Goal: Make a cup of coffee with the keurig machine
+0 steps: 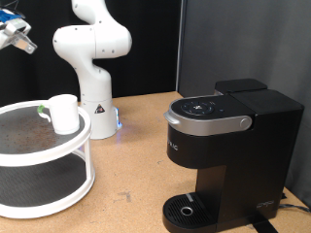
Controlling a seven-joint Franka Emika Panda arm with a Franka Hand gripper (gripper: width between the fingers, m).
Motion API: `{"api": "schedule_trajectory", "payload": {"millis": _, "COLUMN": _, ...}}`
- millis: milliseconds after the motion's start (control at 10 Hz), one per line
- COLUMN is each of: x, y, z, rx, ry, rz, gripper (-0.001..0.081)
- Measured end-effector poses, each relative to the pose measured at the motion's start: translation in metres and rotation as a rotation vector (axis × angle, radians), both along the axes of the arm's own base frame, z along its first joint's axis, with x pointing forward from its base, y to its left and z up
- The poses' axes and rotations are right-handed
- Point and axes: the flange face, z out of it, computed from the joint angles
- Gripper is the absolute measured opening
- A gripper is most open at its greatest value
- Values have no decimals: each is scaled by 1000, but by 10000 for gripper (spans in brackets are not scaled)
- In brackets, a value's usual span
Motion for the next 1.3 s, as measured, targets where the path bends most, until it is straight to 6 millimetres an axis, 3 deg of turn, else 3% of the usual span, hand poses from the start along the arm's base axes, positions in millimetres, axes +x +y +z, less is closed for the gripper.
{"api": "schedule_trajectory", "payload": {"millis": 500, "x": -4, "y": -6, "z": -39, "rx": -73, "ry": 1, "rz": 3, "gripper": 3}}
{"api": "schedule_trajectory", "payload": {"millis": 700, "x": -5, "y": -5, "z": -59, "rx": -66, "ry": 12, "rz": -13, "gripper": 247}}
{"api": "schedule_trajectory", "payload": {"millis": 800, "x": -6, "y": -5, "z": -70, "rx": -67, "ry": 12, "rz": -18, "gripper": 247}}
{"api": "schedule_trajectory", "payload": {"millis": 1000, "x": -7, "y": -2, "z": -91, "rx": -73, "ry": 8, "rz": -22, "gripper": 564}}
{"api": "schedule_trajectory", "payload": {"millis": 1100, "x": -6, "y": 0, "z": -101, "rx": -79, "ry": 7, "rz": -26, "gripper": 564}}
{"api": "schedule_trajectory", "payload": {"millis": 1200, "x": -4, "y": 2, "z": -112, "rx": -85, "ry": 7, "rz": -31, "gripper": 737}}
{"api": "schedule_trajectory", "payload": {"millis": 1300, "x": -1, "y": 4, "z": -122, "rx": -86, "ry": 8, "rz": -33, "gripper": 737}}
